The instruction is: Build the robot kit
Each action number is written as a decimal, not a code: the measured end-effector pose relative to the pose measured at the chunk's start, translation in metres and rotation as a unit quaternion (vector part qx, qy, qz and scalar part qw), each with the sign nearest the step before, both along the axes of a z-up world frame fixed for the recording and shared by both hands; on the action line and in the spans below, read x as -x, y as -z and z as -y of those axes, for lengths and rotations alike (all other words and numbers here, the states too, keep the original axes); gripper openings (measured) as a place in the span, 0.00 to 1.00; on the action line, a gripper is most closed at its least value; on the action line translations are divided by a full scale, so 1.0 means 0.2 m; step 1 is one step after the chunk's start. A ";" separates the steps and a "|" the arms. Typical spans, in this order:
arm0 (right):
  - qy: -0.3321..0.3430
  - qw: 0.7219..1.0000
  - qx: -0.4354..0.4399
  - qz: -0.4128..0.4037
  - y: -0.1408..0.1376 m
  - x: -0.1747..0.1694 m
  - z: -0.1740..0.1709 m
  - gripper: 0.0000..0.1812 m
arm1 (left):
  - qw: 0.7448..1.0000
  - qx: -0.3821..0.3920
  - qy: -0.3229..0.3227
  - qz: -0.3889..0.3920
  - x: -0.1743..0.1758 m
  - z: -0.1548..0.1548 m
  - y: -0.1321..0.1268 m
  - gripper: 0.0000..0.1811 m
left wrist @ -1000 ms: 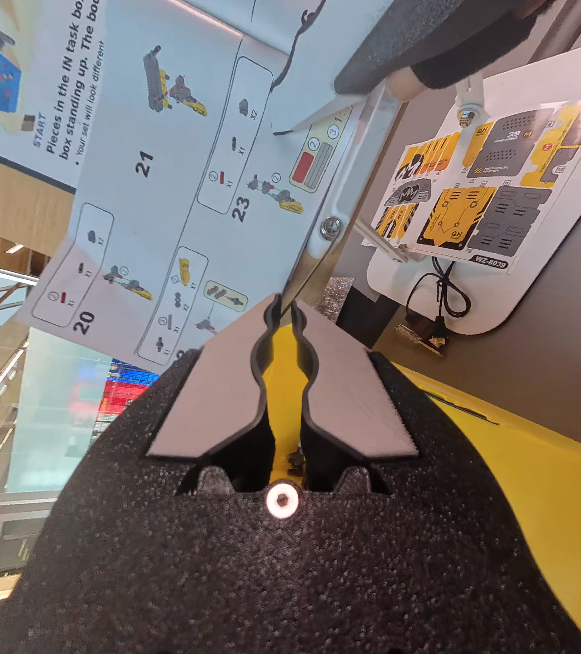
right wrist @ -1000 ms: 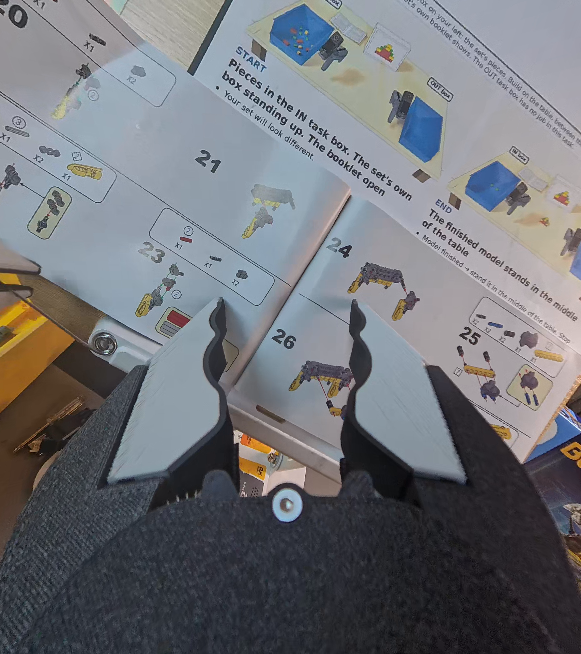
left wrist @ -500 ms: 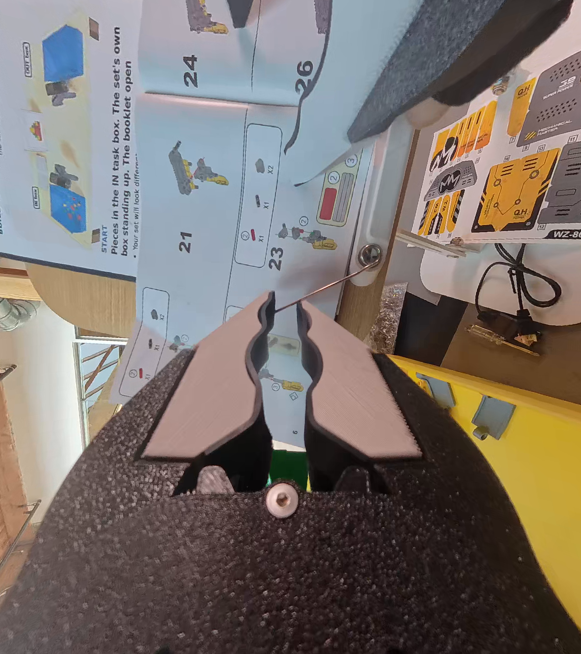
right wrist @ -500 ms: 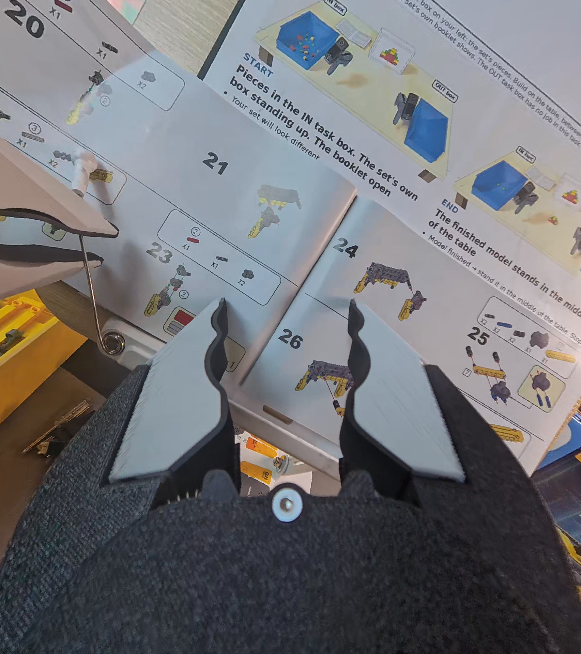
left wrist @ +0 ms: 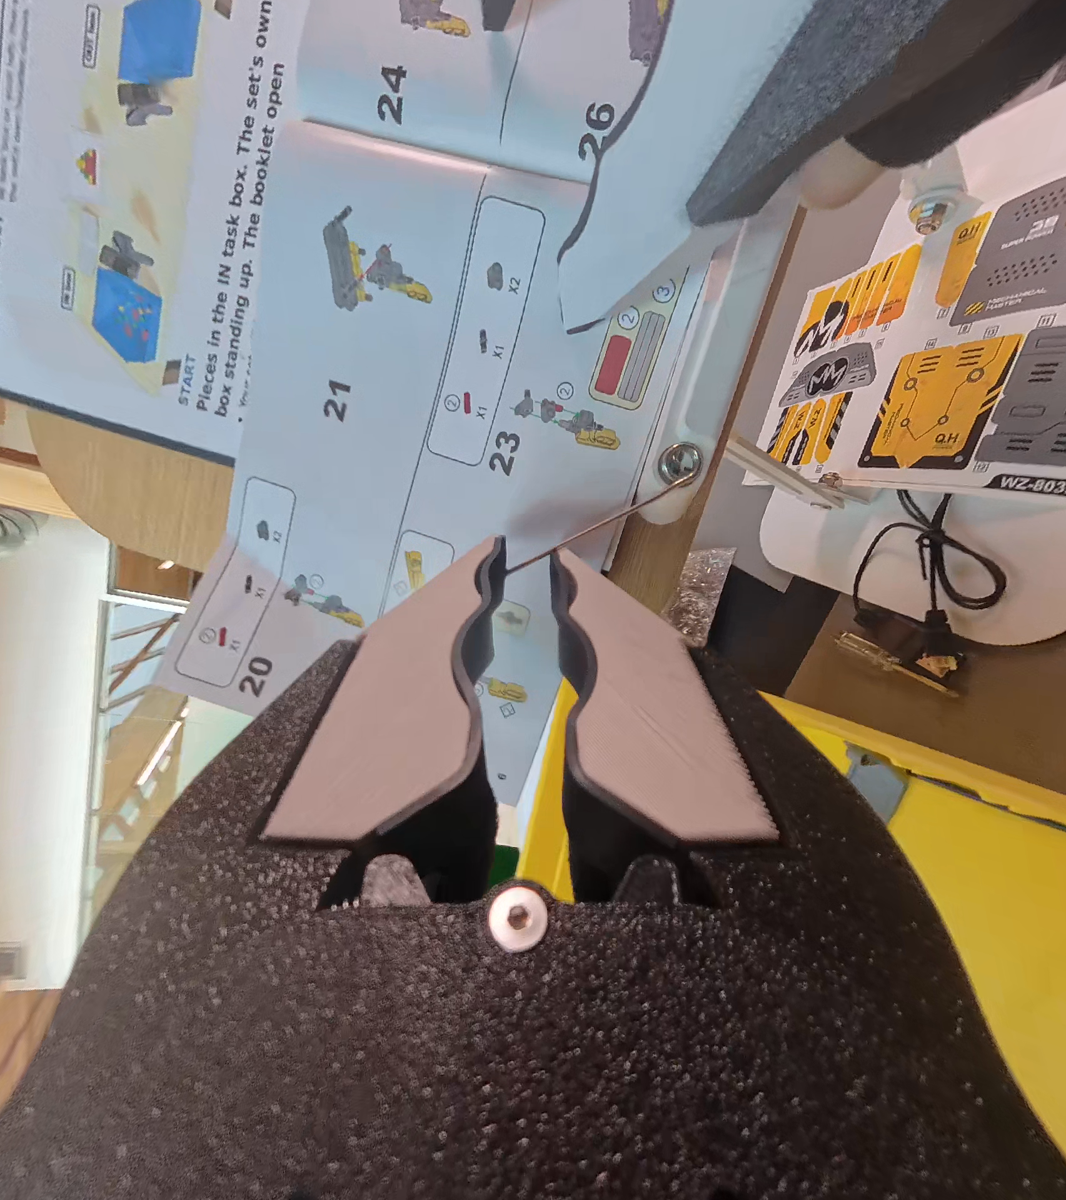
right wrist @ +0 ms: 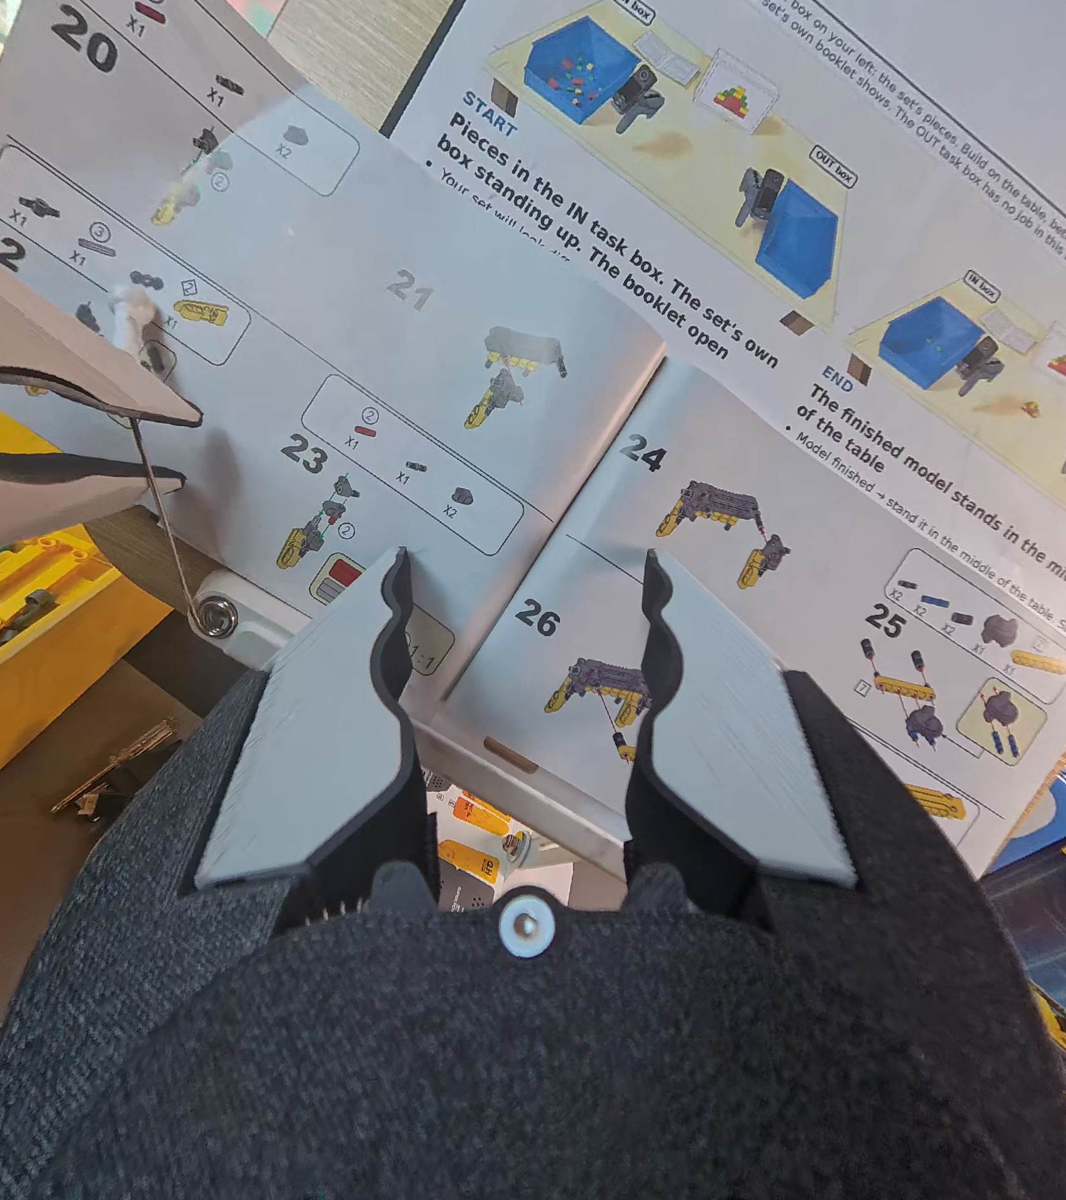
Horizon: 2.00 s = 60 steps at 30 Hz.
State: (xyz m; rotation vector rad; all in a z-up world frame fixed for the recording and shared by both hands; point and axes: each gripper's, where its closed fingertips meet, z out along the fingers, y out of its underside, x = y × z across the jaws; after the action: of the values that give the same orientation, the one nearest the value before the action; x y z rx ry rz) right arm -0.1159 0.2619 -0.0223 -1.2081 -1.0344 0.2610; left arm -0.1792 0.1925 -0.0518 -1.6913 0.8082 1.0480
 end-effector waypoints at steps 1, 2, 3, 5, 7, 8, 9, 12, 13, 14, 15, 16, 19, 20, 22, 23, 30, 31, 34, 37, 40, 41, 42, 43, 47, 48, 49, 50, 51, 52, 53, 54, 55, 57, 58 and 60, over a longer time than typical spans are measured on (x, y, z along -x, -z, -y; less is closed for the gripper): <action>-0.001 1.000 0.000 0.001 0.00 0.00 0.00 0.39 | 1.000 -0.008 0.001 0.027 0.00 0.01 0.01 0.06; -0.003 1.000 0.000 0.004 0.00 0.00 0.00 0.40 | 0.998 -0.018 0.003 0.054 0.01 0.01 0.02 0.06; -0.005 1.000 0.000 0.007 0.00 0.00 0.00 0.40 | 0.996 -0.028 0.007 0.080 0.01 0.02 0.03 0.07; -0.009 1.000 -0.001 0.013 0.01 0.00 0.00 0.41 | 0.994 -0.043 0.017 0.103 0.01 0.03 0.04 0.07; -0.015 1.000 -0.002 0.024 0.01 0.00 0.01 0.41 | 0.998 -0.044 0.032 0.012 0.01 0.02 0.02 0.08; -0.020 0.999 -0.002 0.029 0.02 0.00 0.01 0.41 | 0.996 -0.046 0.045 -0.068 0.02 0.02 0.00 0.11; -0.025 0.999 -0.002 0.035 0.02 0.00 0.01 0.42 | 0.989 -0.040 0.066 -0.129 0.01 0.02 -0.01 0.11; -0.034 0.998 -0.002 0.044 0.02 0.00 0.01 0.42 | 0.984 -0.037 0.066 -0.161 0.06 0.03 -0.11 0.12; -0.035 0.998 -0.001 0.044 0.02 0.00 0.01 0.42 | 0.987 -0.039 0.057 -0.146 0.09 0.03 -0.16 0.13; -0.036 0.998 0.000 0.043 0.02 0.00 0.01 0.42 | 0.991 -0.031 0.055 -0.116 0.10 0.03 -0.17 0.17; -0.035 0.998 -0.001 0.043 0.02 0.00 0.01 0.42 | 0.996 -0.013 0.048 -0.072 0.11 0.03 -0.15 0.16; -0.034 0.999 0.000 0.043 0.02 0.00 0.00 0.42 | 0.999 -0.006 0.030 -0.027 0.13 0.03 -0.14 0.13; -0.035 0.998 0.004 0.043 0.02 0.00 0.01 0.42 | 0.985 -0.068 0.003 0.158 0.17 0.04 -0.16 0.08; -0.037 0.998 0.006 0.042 0.02 0.00 0.01 0.42 | 0.964 -0.090 0.008 0.251 0.16 0.04 -0.18 0.08; -0.039 0.998 0.007 0.042 0.02 0.00 0.01 0.42 | 0.888 -0.108 0.033 0.446 0.13 0.03 -0.17 0.09; -0.039 0.998 0.010 0.043 0.02 0.00 0.01 0.42 | 0.843 -0.100 0.043 0.526 0.12 0.01 -0.15 0.10; -0.052 0.998 0.023 0.038 0.02 -0.01 0.01 0.42 | 0.753 -0.096 0.057 0.649 0.07 0.04 -0.09 0.16; -0.052 0.998 0.023 0.037 0.02 0.00 0.01 0.42 | 0.755 -0.093 0.055 0.646 0.05 0.03 -0.08 0.16; -0.052 0.998 0.028 0.035 0.03 0.01 0.01 0.43 | 0.775 -0.095 0.039 0.623 0.01 -0.02 -0.07 0.12; -0.062 0.997 0.031 0.039 0.03 0.00 0.02 0.44 | 0.802 -0.072 0.058 0.590 -0.09 -0.09 -0.13 0.01; -0.092 0.993 0.030 0.067 0.06 0.01 0.04 0.51 | 0.864 0.000 0.097 0.495 -0.29 -0.18 -0.11 0.00; -0.103 0.991 0.028 0.077 0.07 0.01 0.06 0.53 | 0.891 0.031 0.103 0.440 -0.35 -0.21 -0.06 0.00; -0.107 0.990 0.022 0.093 0.08 0.00 0.06 0.52 | 0.913 0.050 0.106 0.391 -0.38 -0.24 -0.03 0.00; -0.116 0.988 0.007 0.102 0.09 0.00 0.06 0.49 | 0.925 0.055 0.110 0.360 -0.39 -0.25 -0.02 0.00; -0.139 0.981 0.003 0.135 0.14 -0.05 0.10 0.50 | 0.879 0.109 0.166 0.434 -0.44 -0.20 0.00 0.05; -0.140 0.981 0.013 0.131 0.15 -0.07 0.10 0.50 | 0.867 0.096 0.177 0.456 -0.43 -0.18 -0.02 0.06; -0.142 0.982 0.027 0.118 0.14 -0.09 0.09 0.50 | 0.856 0.081 0.183 0.476 -0.41 -0.15 -0.05 0.08; -0.141 0.984 0.040 0.104 0.13 -0.11 0.09 0.49 | 0.849 0.066 0.185 0.490 -0.39 -0.13 -0.08 0.09; -0.138 0.985 0.051 0.089 0.11 -0.13 0.08 0.49 | 0.848 0.050 0.181 0.496 -0.35 -0.10 -0.10 0.09; -0.135 0.987 0.061 0.069 0.07 -0.14 0.08 0.47 | 0.852 0.034 0.171 0.493 -0.31 -0.07 -0.11 0.08; -0.131 0.988 0.070 0.047 0.03 -0.16 0.08 0.46 | 0.860 0.016 0.154 0.487 -0.25 -0.05 -0.11 0.07; -0.127 0.989 0.074 0.029 -0.01 -0.16 0.09 0.44 | 0.866 -0.005 0.131 0.483 -0.18 -0.02 -0.11 0.06; -0.119 0.990 0.074 0.015 -0.06 -0.15 0.09 0.44 | 0.867 -0.030 0.105 0.486 -0.11 0.01 -0.12 0.06; -0.095 0.993 0.070 -0.008 -0.13 -0.11 0.11 0.45 | 0.851 -0.089 0.063 0.513 0.03 0.06 -0.15 0.07; -0.078 0.995 0.068 -0.013 -0.15 -0.07 0.11 0.48 | 0.839 -0.115 0.046 0.529 0.09 0.09 -0.16 0.07; -0.039 0.998 0.040 -0.011 -0.16 0.04 0.12 0.55 | 0.820 -0.152 0.021 0.551 0.18 0.13 -0.17 0.10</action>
State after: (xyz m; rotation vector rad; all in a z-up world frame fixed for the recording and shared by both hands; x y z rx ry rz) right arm -0.1230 0.2379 0.0104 -1.2355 -1.0626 0.3785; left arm -0.2161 0.1665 -0.0184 -1.6213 -0.0932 0.0244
